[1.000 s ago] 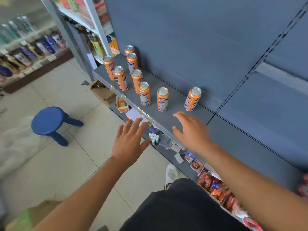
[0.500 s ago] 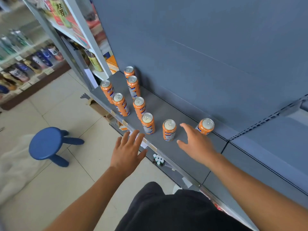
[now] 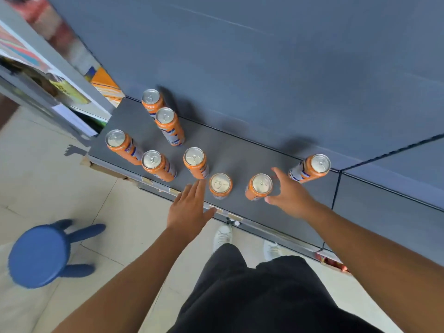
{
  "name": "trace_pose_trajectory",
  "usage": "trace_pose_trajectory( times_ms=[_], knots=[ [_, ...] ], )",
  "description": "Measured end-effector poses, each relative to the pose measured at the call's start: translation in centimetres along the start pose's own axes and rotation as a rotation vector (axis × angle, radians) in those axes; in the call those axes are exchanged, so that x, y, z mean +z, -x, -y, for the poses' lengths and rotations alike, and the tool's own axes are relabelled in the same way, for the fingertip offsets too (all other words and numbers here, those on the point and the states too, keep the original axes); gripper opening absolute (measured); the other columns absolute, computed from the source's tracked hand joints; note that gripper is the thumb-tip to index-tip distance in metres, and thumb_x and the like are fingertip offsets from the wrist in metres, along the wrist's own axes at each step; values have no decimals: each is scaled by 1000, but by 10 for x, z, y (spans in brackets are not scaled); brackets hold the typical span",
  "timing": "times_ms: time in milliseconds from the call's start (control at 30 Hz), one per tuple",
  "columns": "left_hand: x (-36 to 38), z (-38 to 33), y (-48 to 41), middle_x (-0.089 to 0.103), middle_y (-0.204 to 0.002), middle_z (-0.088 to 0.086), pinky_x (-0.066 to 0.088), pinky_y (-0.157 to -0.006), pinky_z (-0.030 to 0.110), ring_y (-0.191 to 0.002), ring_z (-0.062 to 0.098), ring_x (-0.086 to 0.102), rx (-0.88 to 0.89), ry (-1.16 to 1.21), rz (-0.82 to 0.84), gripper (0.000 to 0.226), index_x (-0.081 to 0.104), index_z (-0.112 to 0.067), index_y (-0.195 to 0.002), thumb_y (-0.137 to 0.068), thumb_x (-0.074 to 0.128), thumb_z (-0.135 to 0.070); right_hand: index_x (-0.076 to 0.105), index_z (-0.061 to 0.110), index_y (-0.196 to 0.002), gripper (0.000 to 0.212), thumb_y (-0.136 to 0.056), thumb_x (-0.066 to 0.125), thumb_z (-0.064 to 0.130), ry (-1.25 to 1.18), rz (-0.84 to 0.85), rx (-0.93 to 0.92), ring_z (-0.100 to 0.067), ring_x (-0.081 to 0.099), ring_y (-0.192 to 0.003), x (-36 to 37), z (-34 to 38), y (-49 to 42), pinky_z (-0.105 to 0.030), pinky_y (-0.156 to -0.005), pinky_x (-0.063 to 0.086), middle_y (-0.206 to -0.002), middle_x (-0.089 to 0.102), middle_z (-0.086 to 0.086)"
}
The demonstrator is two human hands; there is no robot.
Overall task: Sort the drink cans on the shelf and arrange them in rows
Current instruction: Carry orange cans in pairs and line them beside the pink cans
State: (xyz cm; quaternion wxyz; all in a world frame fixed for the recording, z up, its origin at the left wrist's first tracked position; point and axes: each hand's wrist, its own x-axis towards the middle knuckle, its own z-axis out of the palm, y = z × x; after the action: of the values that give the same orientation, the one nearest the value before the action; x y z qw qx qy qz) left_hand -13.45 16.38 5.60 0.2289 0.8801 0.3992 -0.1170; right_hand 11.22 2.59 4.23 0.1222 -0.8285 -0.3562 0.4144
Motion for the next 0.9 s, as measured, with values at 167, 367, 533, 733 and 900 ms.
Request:
trace_pose_trajectory(
  times_ms=[167, 367, 533, 733, 900],
  knots=[
    [18, 2, -27, 44, -147, -9, 48, -97, 42, -132, 20, 48, -51, 269, 87, 78, 21, -35, -146, -87, 71, -45, 37, 30, -145, 84, -75, 83, 26, -161, -11, 89, -17, 54, -125, 26, -11, -14, -37, -105, 43, -131, 59, 7],
    [37, 1, -54, 54, -127, -11, 44, -93, 22, -114, 6, 53, -110, 741, 111, 76, 37, -39, -135, -77, 83, -24, 42, 38, -139, 92, -60, 89, 30, -354, -30, 24, -16, 56, -123, 47, -16, -37, -42, -108, 43, -128, 61, 2],
    [34, -3, -60, 64, -104, -12, 43, -78, 7, -96, -1, 60, -49, 859, 129, 58, 52, -37, -108, -72, 84, -4, 57, 36, -115, 75, -49, 92, 37, -440, -142, 96, -12, 61, -111, 51, -14, -31, -37, -98, 50, -118, 62, 5],
    [19, -4, -51, 65, -109, -14, 46, -81, 13, -102, -2, 61, -62, 914, 196, 57, 54, -36, -115, -73, 87, -17, 44, 21, -125, 71, -70, 86, 6, -749, -159, 225, -6, 63, -97, 33, 11, 4, -25, -81, 51, -110, 63, 5],
    [-9, -15, -42, 70, -106, -9, 54, -82, 19, -98, 5, 67, -99, 1078, 232, 45, 59, -33, -113, -80, 82, -13, 54, 22, -121, 53, -76, 82, 15, -957, -250, 274, -17, 71, -96, 15, 24, 23, -36, -84, 56, -106, 71, -1]
  ],
)
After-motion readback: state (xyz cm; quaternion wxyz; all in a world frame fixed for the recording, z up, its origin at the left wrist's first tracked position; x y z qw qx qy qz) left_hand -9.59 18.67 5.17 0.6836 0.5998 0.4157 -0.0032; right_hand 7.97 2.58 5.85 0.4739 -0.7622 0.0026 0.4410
